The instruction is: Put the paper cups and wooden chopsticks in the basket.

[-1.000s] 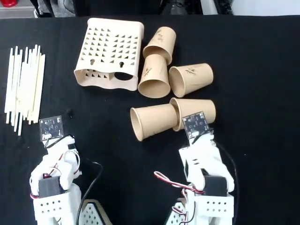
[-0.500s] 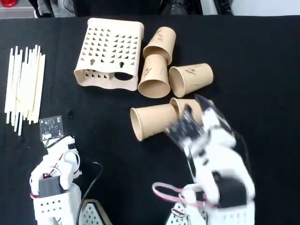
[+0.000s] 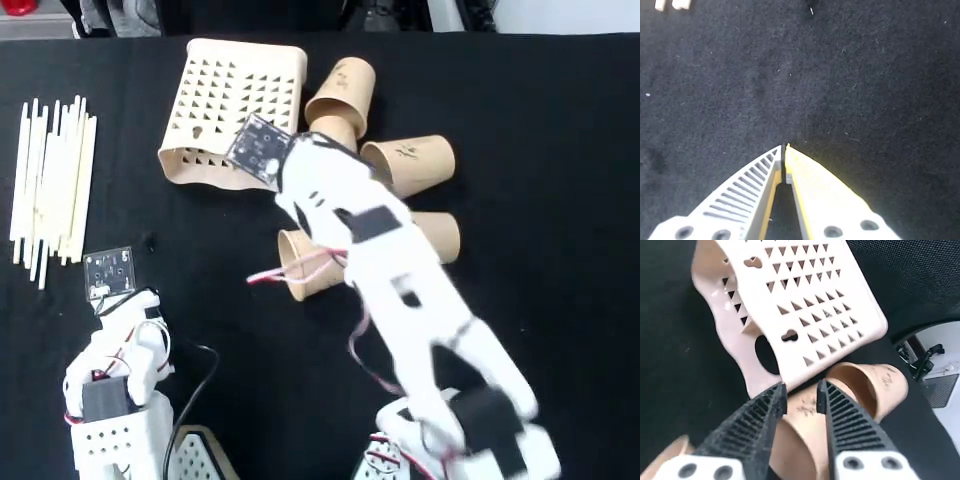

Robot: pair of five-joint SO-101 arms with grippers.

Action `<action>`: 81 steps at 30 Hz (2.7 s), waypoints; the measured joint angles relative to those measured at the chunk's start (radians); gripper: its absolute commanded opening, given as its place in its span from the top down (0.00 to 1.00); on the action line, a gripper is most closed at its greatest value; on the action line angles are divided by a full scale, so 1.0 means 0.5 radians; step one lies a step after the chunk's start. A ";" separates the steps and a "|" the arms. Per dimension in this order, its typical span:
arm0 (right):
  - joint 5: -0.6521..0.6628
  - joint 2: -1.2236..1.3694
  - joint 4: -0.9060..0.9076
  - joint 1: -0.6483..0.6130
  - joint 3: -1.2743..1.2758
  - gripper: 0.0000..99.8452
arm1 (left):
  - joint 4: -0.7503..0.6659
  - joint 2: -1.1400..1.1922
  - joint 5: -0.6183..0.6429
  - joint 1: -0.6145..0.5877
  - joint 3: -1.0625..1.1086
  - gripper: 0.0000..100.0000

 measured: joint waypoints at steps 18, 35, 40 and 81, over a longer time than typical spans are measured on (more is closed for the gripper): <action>-0.018 0.859 -1.022 -0.028 -0.080 0.84 | 0.000 0.000 0.000 0.000 0.000 0.97; 0.031 0.878 -1.221 -0.003 -0.034 0.99 | 0.000 0.000 0.000 0.000 0.000 0.97; 0.071 0.881 -1.639 0.000 0.184 0.99 | 0.000 0.000 0.000 0.000 0.000 0.97; -0.433 -0.341 -0.549 -0.322 0.114 0.99 | 0.000 0.000 0.000 0.000 0.000 0.97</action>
